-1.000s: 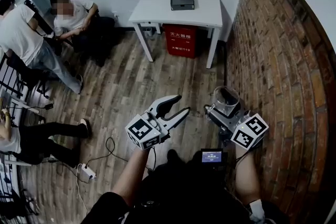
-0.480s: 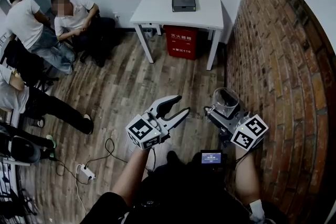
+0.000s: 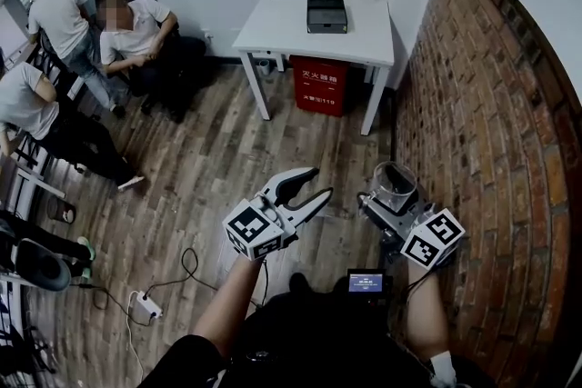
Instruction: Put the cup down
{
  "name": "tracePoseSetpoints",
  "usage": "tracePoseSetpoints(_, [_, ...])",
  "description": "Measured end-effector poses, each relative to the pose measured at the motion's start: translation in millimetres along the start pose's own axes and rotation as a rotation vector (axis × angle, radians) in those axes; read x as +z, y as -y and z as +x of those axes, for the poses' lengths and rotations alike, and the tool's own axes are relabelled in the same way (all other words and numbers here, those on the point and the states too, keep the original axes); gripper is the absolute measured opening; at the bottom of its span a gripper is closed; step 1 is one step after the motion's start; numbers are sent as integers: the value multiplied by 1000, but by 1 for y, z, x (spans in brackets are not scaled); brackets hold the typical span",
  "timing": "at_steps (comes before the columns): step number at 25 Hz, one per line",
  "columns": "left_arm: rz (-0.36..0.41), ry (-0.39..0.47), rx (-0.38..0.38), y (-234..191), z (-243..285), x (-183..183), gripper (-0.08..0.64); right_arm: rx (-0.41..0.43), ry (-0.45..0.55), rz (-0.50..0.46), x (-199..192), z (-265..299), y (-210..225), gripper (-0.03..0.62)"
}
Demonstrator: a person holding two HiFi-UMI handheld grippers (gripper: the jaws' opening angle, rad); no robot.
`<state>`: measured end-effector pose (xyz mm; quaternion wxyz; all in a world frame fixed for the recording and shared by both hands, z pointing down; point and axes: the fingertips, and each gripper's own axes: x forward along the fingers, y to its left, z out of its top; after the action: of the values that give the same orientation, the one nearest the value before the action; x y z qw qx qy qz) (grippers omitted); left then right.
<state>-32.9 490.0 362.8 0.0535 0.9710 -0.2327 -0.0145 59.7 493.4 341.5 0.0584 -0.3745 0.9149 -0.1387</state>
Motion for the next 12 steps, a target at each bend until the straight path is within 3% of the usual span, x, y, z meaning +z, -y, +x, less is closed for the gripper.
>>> tracePoseSetpoints(12, [17,30,-5,-39,-28,11,155,-26,5,-7,-2,38,-17,400])
